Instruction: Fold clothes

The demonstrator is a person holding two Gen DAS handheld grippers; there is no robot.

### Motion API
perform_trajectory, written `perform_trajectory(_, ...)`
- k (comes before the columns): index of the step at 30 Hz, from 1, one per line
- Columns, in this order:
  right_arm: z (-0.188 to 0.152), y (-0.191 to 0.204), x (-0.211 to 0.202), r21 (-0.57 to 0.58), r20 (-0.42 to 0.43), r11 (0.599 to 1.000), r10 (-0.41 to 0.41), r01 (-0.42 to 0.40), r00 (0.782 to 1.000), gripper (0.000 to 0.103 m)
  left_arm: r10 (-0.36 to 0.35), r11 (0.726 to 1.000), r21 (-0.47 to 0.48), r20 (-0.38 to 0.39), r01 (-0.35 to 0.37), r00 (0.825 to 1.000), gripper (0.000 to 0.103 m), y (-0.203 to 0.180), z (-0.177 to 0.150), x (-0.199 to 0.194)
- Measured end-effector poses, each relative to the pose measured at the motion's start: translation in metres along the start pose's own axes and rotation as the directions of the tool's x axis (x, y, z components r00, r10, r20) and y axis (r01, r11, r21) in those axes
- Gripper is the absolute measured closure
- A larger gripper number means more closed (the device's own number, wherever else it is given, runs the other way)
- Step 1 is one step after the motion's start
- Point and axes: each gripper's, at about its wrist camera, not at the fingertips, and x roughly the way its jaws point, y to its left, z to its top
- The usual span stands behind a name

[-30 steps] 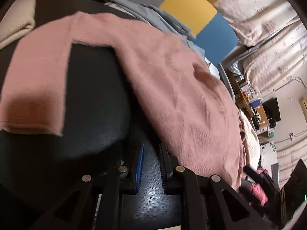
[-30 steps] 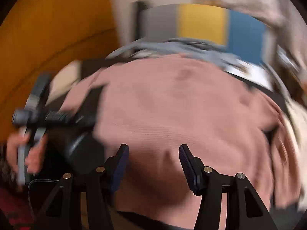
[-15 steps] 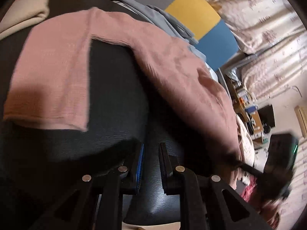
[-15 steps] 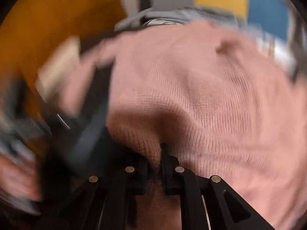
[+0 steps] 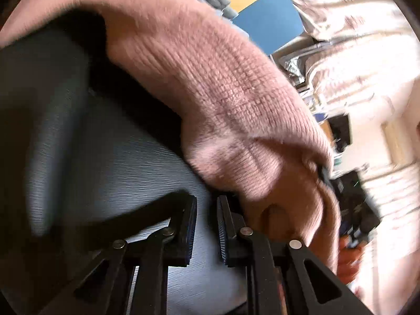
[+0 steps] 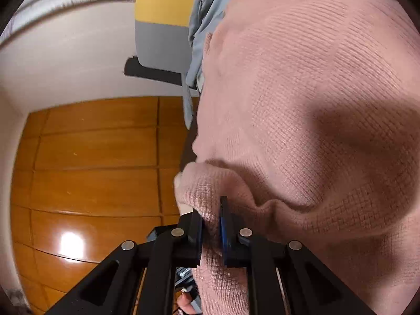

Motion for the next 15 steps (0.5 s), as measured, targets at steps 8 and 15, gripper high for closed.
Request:
perform_trajectory(8, -0.012, -0.016, 0.002, 0.081, -0.04, 0.991, 0.108, -0.105, 0.993, 0.092, -0.188, 0.972, -0.155, -0.068, 0.176, 0.98, 0.083, 0.008, 0.004, 0.032)
perform_trajectory(15, -0.019, -0.016, 0.009, 0.091, -0.05, 0.989, 0.124, -0.12, 0.991, 0.092, -0.295, 0.939, -0.186, -0.015, 0.288, 0.955, 0.083, 0.018, -0.006, 0.019)
